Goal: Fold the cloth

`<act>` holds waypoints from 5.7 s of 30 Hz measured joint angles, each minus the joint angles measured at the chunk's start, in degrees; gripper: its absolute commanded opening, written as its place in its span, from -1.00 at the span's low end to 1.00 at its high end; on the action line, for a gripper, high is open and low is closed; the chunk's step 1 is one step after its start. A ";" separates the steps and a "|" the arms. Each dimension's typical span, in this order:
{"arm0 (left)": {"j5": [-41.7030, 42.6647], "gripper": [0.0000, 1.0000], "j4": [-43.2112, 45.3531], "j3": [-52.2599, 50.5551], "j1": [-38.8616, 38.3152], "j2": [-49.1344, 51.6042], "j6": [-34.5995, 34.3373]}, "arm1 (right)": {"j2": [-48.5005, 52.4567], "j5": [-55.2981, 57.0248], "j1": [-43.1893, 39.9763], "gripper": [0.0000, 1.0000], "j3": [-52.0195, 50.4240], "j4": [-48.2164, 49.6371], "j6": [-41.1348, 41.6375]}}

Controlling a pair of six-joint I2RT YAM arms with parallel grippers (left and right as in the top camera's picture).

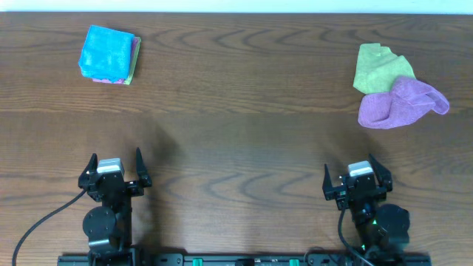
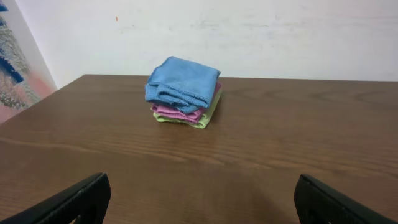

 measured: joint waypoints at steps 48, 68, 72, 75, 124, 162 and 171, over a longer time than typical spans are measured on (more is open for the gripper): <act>0.00 0.91 -0.02 0.00 0.00 0.00 0.00 | 0.02 0.00 0.00 0.99 0.00 0.15 0.00; 0.00 0.91 0.00 0.00 0.00 0.00 0.02 | 21.68 11.67 -2.05 0.99 10.03 25.11 26.97; -0.02 0.91 0.00 -0.02 0.00 0.00 0.00 | 37.77 12.68 -4.70 0.98 20.15 26.18 27.93; -0.02 0.91 0.00 -0.02 0.00 0.00 0.00 | 50.45 13.03 -6.99 0.98 27.74 26.10 28.17; -0.02 0.91 -0.02 -0.02 -0.02 0.00 0.00 | 110.46 -8.41 -28.98 -0.81 63.04 22.99 41.38; -0.02 0.91 0.00 -0.02 0.00 0.00 0.00 | 117.44 -10.78 -33.05 0.28 68.96 15.47 40.74; -0.02 0.91 0.00 -0.02 0.00 0.00 0.00 | 117.44 -15.67 -33.05 -0.17 68.98 17.11 43.06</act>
